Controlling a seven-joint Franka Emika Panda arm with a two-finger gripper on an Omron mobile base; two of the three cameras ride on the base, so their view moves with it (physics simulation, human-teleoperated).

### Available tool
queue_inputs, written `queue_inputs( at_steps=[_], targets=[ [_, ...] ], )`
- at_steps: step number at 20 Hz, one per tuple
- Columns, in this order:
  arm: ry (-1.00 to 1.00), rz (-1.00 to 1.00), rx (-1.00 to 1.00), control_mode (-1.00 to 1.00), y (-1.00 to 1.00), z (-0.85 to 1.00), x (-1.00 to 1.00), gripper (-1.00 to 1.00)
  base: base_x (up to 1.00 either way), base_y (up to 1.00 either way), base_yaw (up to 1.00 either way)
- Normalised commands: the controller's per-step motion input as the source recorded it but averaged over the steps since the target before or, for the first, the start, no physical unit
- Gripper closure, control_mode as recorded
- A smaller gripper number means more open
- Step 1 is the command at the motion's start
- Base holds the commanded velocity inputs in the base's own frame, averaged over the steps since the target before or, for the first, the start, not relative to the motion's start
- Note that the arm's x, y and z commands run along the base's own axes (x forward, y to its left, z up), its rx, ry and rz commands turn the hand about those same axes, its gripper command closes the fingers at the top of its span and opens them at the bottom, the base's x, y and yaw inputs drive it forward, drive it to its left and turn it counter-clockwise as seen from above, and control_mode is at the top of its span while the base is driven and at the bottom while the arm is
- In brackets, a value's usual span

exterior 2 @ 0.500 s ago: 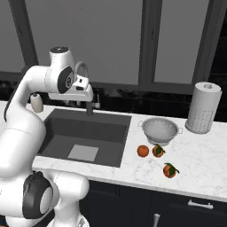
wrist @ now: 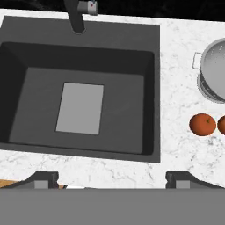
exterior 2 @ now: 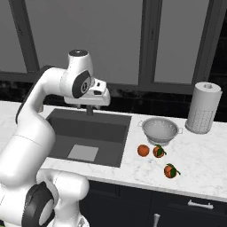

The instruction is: Put the colander in the sink, put the orange, orange, orange in the colander, and turn on the sink faucet and pour water over the colander.

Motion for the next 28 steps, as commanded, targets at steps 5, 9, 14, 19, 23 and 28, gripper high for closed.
queue_inputs(
  at_steps=[5,9,14,19,23,28],
  targets=[
    [0.04,0.0,0.0,-1.0,-0.97,-0.01,-0.02,-1.0,0.0,0.0,0.0],
    [0.05,0.0,0.0,-1.0,-0.8,-0.08,0.0,-1.0,0.0,0.0,0.0],
    [0.03,0.0,0.0,-1.0,-0.47,-0.21,0.0,-1.0,0.0,0.0,0.0],
    [0.0,0.0,-0.05,-1.0,-0.1,-0.33,0.0,-1.0,0.0,0.0,0.0],
    [0.0,0.0,-0.02,-1.0,-0.09,-0.39,0.04,-1.0,0.0,0.0,0.0],
    [0.0,0.0,0.0,-1.0,-0.09,-0.28,0.05,-1.0,0.0,0.0,0.0]
  ],
)
